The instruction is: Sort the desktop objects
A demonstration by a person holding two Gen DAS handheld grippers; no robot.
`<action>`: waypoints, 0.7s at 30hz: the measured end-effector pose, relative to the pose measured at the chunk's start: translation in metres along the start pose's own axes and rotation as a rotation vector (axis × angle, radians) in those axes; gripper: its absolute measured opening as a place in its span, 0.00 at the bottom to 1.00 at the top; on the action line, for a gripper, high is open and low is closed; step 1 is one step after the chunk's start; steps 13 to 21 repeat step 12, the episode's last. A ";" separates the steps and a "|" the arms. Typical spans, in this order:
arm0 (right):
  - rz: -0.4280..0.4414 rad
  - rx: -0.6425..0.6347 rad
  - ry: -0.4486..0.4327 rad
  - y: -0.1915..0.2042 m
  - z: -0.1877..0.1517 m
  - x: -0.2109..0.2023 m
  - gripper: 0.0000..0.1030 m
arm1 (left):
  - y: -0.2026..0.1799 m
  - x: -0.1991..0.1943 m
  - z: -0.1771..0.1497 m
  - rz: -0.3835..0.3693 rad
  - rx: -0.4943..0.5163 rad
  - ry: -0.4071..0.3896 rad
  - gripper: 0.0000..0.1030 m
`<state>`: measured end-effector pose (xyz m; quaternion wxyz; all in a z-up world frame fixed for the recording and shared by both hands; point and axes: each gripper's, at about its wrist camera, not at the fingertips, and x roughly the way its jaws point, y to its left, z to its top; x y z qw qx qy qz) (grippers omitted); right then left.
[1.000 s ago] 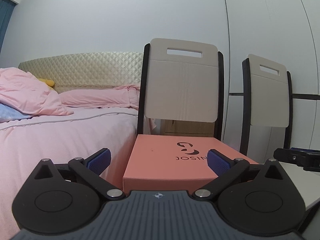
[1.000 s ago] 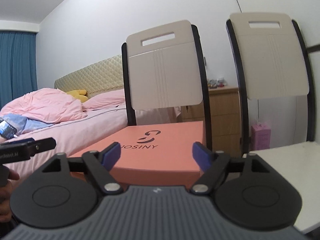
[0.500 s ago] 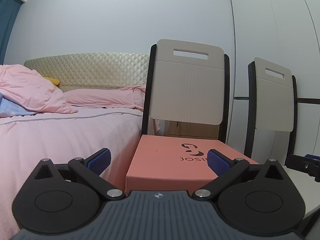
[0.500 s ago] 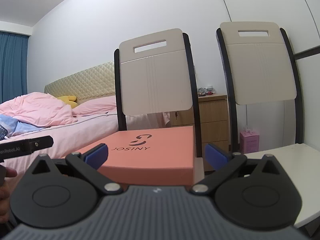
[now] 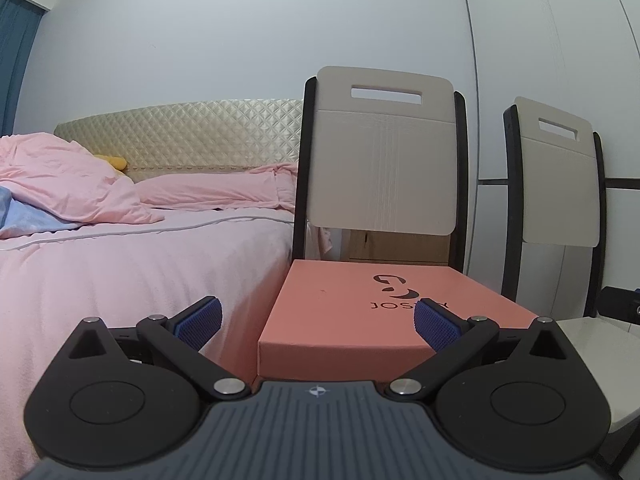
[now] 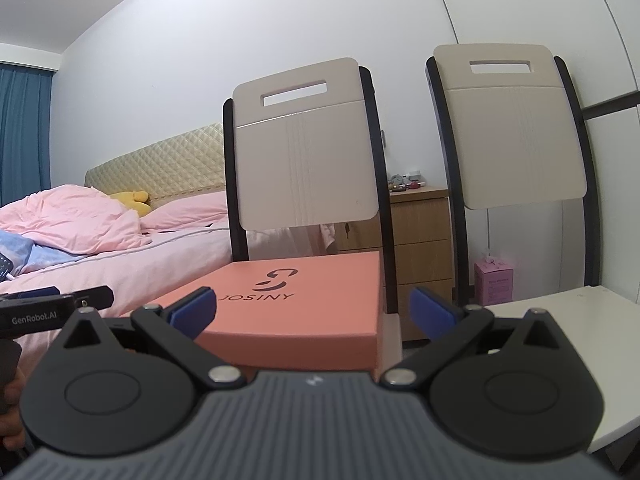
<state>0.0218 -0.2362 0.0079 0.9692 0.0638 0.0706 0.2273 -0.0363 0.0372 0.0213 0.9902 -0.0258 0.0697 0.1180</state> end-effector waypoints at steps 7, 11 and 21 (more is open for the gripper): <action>-0.013 -0.005 -0.005 -0.002 0.000 -0.002 1.00 | 0.000 0.001 -0.001 -0.002 0.004 0.006 1.00; -0.017 -0.006 -0.005 -0.002 0.000 -0.002 1.00 | -0.001 0.002 -0.001 -0.002 0.007 0.010 1.00; -0.017 -0.006 -0.005 -0.002 0.000 -0.002 1.00 | -0.001 0.002 -0.001 -0.002 0.008 0.011 1.00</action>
